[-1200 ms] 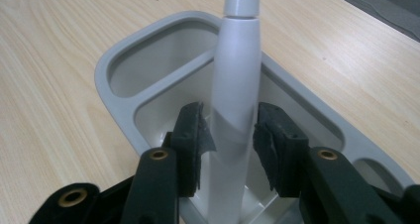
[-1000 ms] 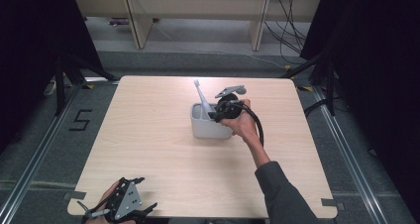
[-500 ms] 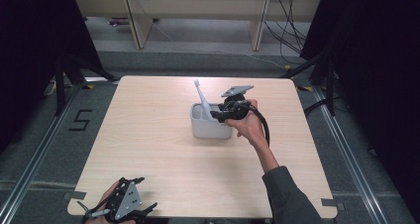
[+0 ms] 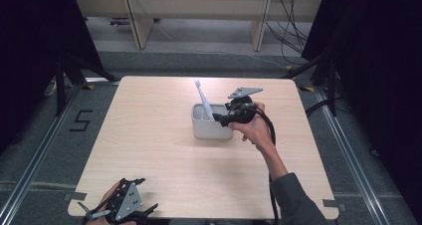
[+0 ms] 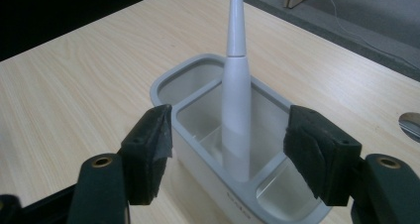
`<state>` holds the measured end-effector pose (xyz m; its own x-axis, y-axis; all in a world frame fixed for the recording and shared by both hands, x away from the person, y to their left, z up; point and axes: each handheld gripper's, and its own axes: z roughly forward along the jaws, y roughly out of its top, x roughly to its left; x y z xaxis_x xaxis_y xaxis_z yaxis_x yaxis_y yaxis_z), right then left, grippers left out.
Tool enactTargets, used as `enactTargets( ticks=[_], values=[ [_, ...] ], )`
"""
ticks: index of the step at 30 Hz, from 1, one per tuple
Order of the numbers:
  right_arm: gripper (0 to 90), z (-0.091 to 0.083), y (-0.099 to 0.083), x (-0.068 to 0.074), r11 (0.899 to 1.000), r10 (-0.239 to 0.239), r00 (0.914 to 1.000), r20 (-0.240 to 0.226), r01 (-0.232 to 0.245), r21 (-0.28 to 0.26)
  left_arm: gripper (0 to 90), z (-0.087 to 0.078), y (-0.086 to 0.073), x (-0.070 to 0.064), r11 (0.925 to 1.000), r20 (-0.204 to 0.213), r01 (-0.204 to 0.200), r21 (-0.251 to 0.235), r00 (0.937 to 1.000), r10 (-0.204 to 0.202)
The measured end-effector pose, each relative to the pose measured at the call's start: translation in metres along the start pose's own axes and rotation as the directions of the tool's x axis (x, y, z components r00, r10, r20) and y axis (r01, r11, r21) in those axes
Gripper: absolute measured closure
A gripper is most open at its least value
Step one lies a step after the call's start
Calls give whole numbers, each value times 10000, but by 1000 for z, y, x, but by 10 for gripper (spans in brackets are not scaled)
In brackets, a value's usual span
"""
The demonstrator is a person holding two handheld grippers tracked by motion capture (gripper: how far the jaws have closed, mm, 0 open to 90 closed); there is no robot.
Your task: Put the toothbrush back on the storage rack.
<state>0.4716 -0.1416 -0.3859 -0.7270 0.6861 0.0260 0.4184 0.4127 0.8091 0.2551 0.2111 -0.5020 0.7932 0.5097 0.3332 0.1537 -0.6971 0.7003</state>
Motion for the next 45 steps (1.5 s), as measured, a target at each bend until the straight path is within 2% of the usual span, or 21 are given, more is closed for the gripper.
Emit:
enactTargets(
  ticks=[4,6,7,10,12,18,20,22,23,26,27,28,29,30,34,36,38,40,41,44,45],
  values=[
    [324,-7,-3,2,9999,45,10000,-60,-46,-151,150,1,0,-1,9997,-35,181,-133,9998,-181],
    [320,-9,-3,4,9998,79,10000,-32,-80,-176,150,1,0,-1,10000,-86,55,-74,9999,-56],
    [313,-11,-3,4,9998,156,9999,-33,-157,-127,150,0,0,1,9999,113,-27,114,9999,26],
    [304,-14,-3,5,9994,324,9995,-32,-324,-111,150,2,-1,1,10000,-7,-31,93,10000,32],
    [302,-18,-4,4,9994,149,9999,-44,-151,-302,150,1,0,-2,9997,52,205,-110,9998,-204],
    [287,-28,-8,7,9989,273,9996,-60,-275,-392,151,0,0,0,10000,-142,-24,18,9999,24],
    [283,-30,-10,7,9988,240,9997,-30,-241,-427,150,-1,0,-1,9996,-105,204,-191,9997,-207],
    [262,-36,-14,10,9984,358,9993,77,-355,-434,151,-1,0,2,10000,-87,44,-31,10000,-45],
    [262,-38,-15,9,9982,240,9997,100,-235,-557,151,0,0,0,9991,-151,325,-262,9993,-329],
    [261,-41,-20,10,9980,296,9996,23,-294,-564,150,-2,0,1,10000,-64,55,-43,10000,-55],
    [250,-44,-25,10,9979,257,9996,76,-252,-592,150,0,0,0,9998,-238,113,-155,9996,-117],
    [248,-45,-28,12,9969,543,9985,72,-538,-582,151,0,0,0,9998,-238,113,-155,9996,-117],
    [247,-47,-30,10,9978,269,9995,138,-260,-618,151,0,-1,0,9997,-149,226,-80,9996,-228],
    [244,-48,-34,12,9969,484,9988,124,-475,-622,150,0,-1,-1,9983,-120,503,-286,9986,-507],
    [240,-51,-45,11,9957,691,9975,121,-682,-625,151,0,-1,-1,9985,-158,470,-283,9988,-474],
    [230,-52,-50,9,9972,486,9986,226,-472,-587,150,0,0,0,9986,-162,460,-267,9988,-464],
    [226,-53,-53,12,9955,749,9969,247,-734,-593,150,0,0,-1,9987,-165,460,-230,9988,-464],
    [213,-52,-56,12,9961,581,9979,297,-560,-679,150,0,0,-1,9981,-113,549,-285,9984,-552],
    [201,-53,-58,14,9948,829,9964,171,-817,-611,150,1,-1,-1,9983,-142,512,-280,9986,-516],
    [186,-52,-60,15,9956,589,9981,205,-573,-739,150,1,-1,-1,9986,-229,442,-295,9987,-449],
    [182,-53,-61,18,9946,820,9965,146,-809,-646,150,0,-1,-1,9985,-167,477,-252,9987,-481]
  ],
)
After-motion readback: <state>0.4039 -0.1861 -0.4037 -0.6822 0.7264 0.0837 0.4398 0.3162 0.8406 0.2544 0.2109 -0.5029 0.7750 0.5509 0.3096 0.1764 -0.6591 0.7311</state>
